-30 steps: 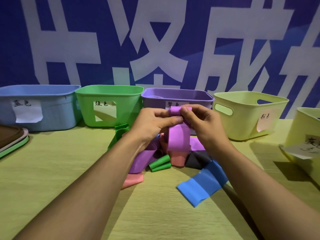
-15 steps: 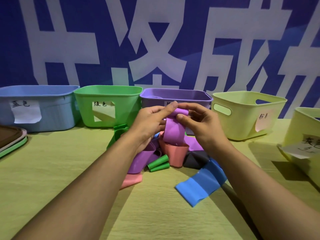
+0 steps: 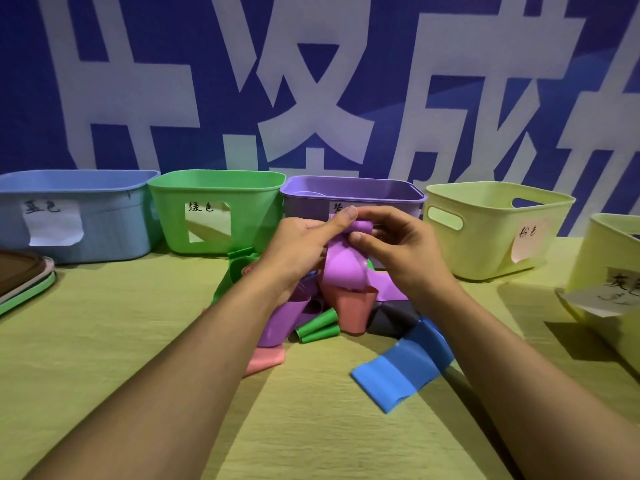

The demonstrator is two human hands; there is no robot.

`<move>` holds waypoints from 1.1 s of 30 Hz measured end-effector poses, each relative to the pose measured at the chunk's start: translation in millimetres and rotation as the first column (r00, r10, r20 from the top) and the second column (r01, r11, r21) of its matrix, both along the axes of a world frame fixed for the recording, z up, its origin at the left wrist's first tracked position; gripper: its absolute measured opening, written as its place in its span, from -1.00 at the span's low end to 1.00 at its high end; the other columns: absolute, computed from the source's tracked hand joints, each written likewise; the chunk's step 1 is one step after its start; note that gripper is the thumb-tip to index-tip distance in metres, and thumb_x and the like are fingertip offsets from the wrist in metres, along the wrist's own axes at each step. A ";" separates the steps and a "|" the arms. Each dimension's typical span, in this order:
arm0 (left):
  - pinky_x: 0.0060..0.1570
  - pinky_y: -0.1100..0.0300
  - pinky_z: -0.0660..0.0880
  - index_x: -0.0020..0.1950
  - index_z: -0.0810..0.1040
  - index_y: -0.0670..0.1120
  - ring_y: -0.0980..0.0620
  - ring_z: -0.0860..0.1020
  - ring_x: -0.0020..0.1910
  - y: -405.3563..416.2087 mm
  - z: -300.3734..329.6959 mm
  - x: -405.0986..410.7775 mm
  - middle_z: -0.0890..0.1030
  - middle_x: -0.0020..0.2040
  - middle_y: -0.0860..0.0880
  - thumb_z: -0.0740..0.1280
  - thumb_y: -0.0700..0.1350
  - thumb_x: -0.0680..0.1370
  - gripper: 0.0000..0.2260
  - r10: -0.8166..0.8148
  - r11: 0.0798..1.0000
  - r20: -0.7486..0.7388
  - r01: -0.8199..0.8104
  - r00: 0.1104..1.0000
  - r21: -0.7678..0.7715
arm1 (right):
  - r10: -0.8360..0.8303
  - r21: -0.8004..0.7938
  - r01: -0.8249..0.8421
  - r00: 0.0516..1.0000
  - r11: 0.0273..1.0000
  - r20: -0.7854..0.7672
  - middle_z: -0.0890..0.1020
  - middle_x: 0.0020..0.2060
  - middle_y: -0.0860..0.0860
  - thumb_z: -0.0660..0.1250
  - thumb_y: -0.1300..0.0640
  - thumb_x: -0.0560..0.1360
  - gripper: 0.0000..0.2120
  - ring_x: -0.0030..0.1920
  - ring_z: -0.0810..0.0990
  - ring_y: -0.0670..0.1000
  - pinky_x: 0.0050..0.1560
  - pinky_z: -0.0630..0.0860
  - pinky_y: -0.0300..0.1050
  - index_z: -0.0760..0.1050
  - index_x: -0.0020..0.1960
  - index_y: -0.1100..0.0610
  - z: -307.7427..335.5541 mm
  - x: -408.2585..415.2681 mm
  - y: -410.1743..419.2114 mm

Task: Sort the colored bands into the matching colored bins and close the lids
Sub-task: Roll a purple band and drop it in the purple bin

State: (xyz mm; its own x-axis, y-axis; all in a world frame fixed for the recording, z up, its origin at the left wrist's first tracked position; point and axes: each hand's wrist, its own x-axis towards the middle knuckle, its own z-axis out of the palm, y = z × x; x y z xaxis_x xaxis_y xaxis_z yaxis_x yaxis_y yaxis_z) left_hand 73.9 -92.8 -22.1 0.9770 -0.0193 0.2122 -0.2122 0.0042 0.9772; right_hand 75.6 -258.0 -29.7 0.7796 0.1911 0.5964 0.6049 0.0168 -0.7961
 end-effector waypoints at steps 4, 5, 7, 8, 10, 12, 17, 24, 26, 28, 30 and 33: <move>-0.17 0.18 0.54 -0.14 0.75 -0.15 0.06 0.64 -0.31 0.0 1.6 -1.8 0.72 -0.28 -0.06 0.51 0.14 0.46 -0.67 -0.013 1.000 0.025 0.014 1.000 -0.014 | 0.017 -0.010 -0.017 1.000 1.000 -0.016 0.74 0.07 0.00 0.42 0.32 0.56 -0.74 0.09 0.68 0.01 0.14 0.62 -0.05 0.65 0.14 0.02 0.0 -2.1 -0.3; -0.08 0.11 0.56 -0.08 0.77 -0.14 -0.01 0.67 -0.22 0.5 1.5 -1.2 0.75 -0.18 -0.12 0.52 0.18 0.41 -0.62 -0.006 1.000 0.026 0.006 1.000 -0.025 | 0.024 -0.006 -0.024 0.999 1.000 -0.028 0.74 0.07 -0.03 0.37 0.31 0.59 -0.76 0.09 0.68 -0.03 0.12 0.61 -0.10 0.65 0.16 0.03 0.8 -3.2 -0.2; 0.03 -0.03 0.57 -0.01 0.77 -0.11 -0.10 0.67 -0.10 0.6 1.7 -0.7 0.75 -0.07 -0.19 0.54 0.21 0.38 -0.59 0.007 0.999 0.033 -0.005 0.999 -0.049 | 0.022 0.016 -0.021 0.998 1.000 -0.052 0.73 0.09 -0.06 0.30 0.28 0.64 -0.76 0.10 0.67 -0.13 0.05 0.57 -0.26 0.62 0.24 0.08 3.4 -6.1 -0.1; 0.04 -0.07 0.58 0.00 0.77 -0.10 -0.12 0.67 -0.08 0.9 0.9 0.4 0.75 -0.04 -0.20 0.55 0.21 0.39 -0.60 0.012 0.999 0.039 -0.010 0.999 -0.049 | 0.002 0.025 -0.001 0.999 1.000 -0.052 0.72 0.11 -0.06 0.28 0.25 0.66 -0.74 0.10 0.66 -0.19 0.01 0.55 -0.32 0.59 0.30 0.10 5.1 -6.9 -0.6; 0.04 -0.07 0.57 0.02 0.77 -0.08 -0.10 0.65 -0.09 0.5 -0.1 1.8 0.75 -0.02 -0.19 0.55 0.17 0.43 -0.64 0.013 0.999 0.035 -0.012 0.999 -0.036 | -0.069 0.029 0.071 0.996 0.997 -0.053 0.70 0.11 -0.07 0.26 0.16 0.67 -0.71 0.08 0.63 -0.26 -0.03 0.51 -0.39 0.55 0.37 0.08 7.3 -7.2 -2.1; 0.07 -0.06 0.55 0.04 0.76 -0.12 -0.08 0.64 -0.08 -1.7 -0.4 0.5 0.75 0.00 -0.19 0.53 0.05 0.48 -0.73 -0.014 0.998 0.045 0.017 0.999 -0.059 | -0.122 0.039 0.128 0.985 0.991 -0.120 0.72 0.10 -0.03 0.24 0.02 0.68 -0.72 0.09 0.65 -0.18 -0.02 0.58 -0.27 0.55 0.34 0.02 7.3 -5.2 -1.5; 0.07 0.06 0.61 0.15 0.67 -0.25 -0.09 0.67 -0.02 -4.0 -0.3 -3.9 0.72 0.06 -0.22 0.46 -0.21 0.55 -0.80 -0.083 0.993 0.111 0.092 0.990 -0.080 | -0.156 0.002 0.172 0.894 0.985 -0.420 0.72 -0.27 0.14 0.24 -0.35 0.55 -0.43 -0.22 0.73 0.13 -0.22 0.67 -0.05 0.66 -0.02 0.17 8.0 -9.1 3.2; 0.04 0.21 0.62 0.07 0.68 -0.09 0.09 0.70 -0.03 -3.7 -0.9 -4.2 0.75 -0.06 -0.03 0.49 -0.33 0.50 -0.79 -0.104 0.994 0.221 0.098 0.970 0.037 | -0.120 0.016 0.143 0.884 0.990 -0.452 0.74 -0.21 0.19 0.39 -0.29 0.46 -0.43 -0.19 0.77 0.17 -0.23 0.70 0.05 0.67 -0.08 0.27 11.6 -17.3 4.4; 0.06 0.21 0.61 0.06 0.68 -0.04 0.10 0.69 -0.03 -2.8 -0.8 -4.8 0.75 -0.06 0.00 0.49 -0.34 0.49 -0.75 -0.113 0.993 0.224 0.104 0.968 0.050 | -0.084 0.026 0.105 0.899 0.994 -0.431 0.74 -0.22 0.23 0.37 -0.21 0.53 -0.53 -0.22 0.76 0.18 -0.28 0.66 -0.06 0.70 -0.05 0.23 11.7 -19.4 4.2; 0.10 0.19 0.61 0.08 0.67 -0.05 0.07 0.69 0.00 -1.2 -0.4 -5.5 0.75 -0.02 -0.03 0.48 -0.36 0.48 -0.73 -0.119 0.993 0.211 0.114 0.970 0.035 | -0.034 0.037 0.054 0.915 0.998 -0.402 0.74 -0.22 0.23 0.35 -0.15 0.58 -0.61 -0.24 0.75 0.17 -0.28 0.64 -0.10 0.71 -0.03 0.19 11.6 -20.7 4.9; 0.16 0.13 0.61 0.12 0.66 -0.12 0.01 0.68 0.06 -0.6 1.8 -7.3 0.74 0.06 -0.11 0.45 -0.40 0.50 -0.73 -0.144 0.989 0.186 0.149 0.972 -0.011 | -0.011 0.046 0.030 0.927 0.998 -0.374 0.74 -0.22 0.21 0.34 -0.09 0.60 -0.66 -0.29 0.73 0.09 -0.29 0.62 -0.13 0.70 0.00 0.17 10.3 -19.4 5.6; 0.17 0.13 0.62 0.20 0.62 -0.22 -0.06 0.68 0.03 -0.5 6.3 -10.1 0.72 0.08 -0.16 0.35 -0.37 0.57 -0.77 -0.218 0.964 0.130 0.234 0.967 -0.125 | -0.021 0.030 0.032 0.946 0.999 -0.325 0.75 -0.23 0.13 0.33 -0.02 0.63 -0.72 -0.32 0.68 -0.01 -0.24 0.59 -0.18 0.70 -0.01 0.16 5.9 -12.4 4.1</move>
State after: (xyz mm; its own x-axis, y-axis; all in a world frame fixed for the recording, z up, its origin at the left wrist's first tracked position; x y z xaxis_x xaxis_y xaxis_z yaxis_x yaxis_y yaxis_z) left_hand 63.7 -93.3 -15.7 0.9196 -0.1997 0.3382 -0.3000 0.1987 0.9330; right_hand 63.2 -253.9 -23.8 0.9364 0.1518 0.3164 0.3148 0.0352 -0.9485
